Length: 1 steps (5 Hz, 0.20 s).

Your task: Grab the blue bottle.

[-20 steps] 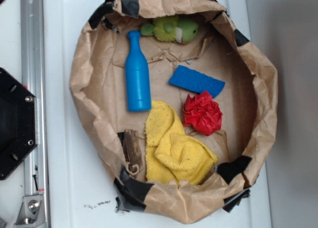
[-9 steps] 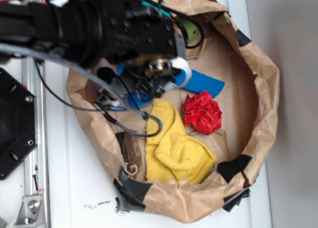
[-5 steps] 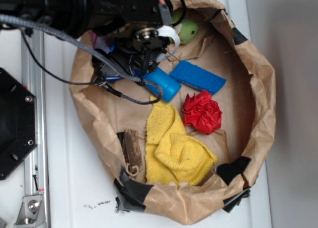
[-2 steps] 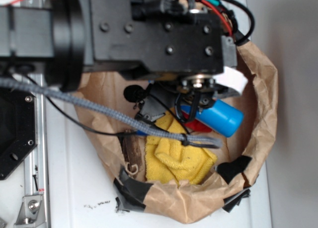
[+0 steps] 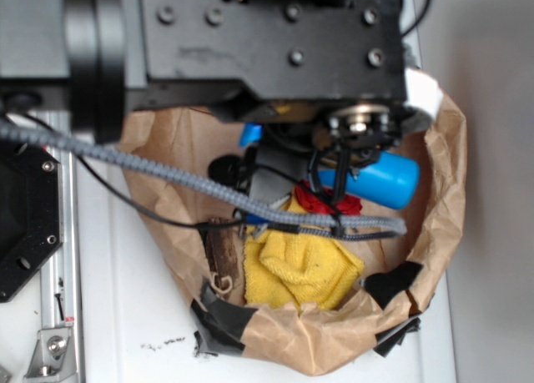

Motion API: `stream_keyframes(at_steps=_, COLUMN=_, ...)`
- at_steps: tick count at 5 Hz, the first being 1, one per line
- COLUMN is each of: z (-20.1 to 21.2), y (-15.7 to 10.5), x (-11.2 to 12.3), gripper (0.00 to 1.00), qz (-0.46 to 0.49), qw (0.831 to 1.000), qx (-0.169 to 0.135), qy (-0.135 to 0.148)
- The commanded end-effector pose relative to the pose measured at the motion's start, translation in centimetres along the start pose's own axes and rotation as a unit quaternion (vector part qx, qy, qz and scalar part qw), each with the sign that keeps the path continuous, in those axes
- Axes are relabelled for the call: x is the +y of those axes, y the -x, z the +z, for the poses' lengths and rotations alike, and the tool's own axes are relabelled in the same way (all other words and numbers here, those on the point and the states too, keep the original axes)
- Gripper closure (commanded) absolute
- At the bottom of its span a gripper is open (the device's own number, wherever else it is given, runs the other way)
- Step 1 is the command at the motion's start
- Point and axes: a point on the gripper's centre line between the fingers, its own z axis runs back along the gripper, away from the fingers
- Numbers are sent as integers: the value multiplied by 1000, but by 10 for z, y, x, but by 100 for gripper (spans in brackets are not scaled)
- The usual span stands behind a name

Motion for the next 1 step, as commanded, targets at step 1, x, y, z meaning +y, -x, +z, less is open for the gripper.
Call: stream_keyframes(at_steps=1, z=20, y=19, x=-2, gripper=100, qz=212, qw=971, qx=-111, qy=2)
